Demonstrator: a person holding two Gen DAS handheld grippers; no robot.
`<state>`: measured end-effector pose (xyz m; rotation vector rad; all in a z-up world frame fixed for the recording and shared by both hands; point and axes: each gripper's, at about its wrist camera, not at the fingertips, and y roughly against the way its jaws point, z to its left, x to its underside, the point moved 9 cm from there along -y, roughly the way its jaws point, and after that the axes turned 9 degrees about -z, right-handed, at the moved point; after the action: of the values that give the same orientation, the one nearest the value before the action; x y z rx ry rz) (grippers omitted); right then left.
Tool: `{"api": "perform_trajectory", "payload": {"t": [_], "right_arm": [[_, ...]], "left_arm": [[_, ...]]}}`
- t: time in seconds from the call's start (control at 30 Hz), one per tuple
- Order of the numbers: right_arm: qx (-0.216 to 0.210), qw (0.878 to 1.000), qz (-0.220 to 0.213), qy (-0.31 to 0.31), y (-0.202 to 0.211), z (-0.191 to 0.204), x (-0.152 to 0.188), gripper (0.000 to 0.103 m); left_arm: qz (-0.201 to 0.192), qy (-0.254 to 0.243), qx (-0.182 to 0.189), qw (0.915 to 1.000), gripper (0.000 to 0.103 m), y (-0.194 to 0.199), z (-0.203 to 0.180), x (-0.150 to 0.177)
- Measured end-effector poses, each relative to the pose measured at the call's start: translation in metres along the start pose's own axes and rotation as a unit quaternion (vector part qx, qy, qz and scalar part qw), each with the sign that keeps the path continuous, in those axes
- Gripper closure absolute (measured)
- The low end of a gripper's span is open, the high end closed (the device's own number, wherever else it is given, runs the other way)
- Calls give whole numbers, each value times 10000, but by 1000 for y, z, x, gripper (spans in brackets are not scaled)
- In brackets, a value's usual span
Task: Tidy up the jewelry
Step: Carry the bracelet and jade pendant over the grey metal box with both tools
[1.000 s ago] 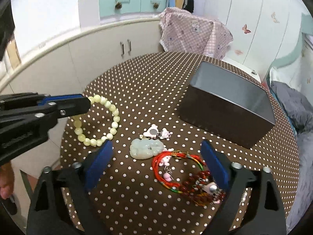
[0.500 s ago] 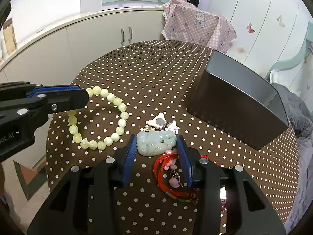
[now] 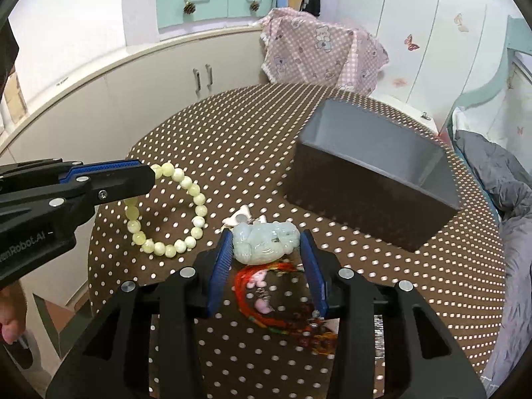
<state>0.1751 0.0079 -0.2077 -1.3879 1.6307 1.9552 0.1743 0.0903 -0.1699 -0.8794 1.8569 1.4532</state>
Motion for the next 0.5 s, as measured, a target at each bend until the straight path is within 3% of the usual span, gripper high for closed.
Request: {"api": "perform_trajectory", "payload": {"t": [0.5], "right_arm": [[683,9945,-673,-414,38,-71,-40,64]], "left_arm": [[-641,-295,350,9969,94,9,-40,-60]]}}
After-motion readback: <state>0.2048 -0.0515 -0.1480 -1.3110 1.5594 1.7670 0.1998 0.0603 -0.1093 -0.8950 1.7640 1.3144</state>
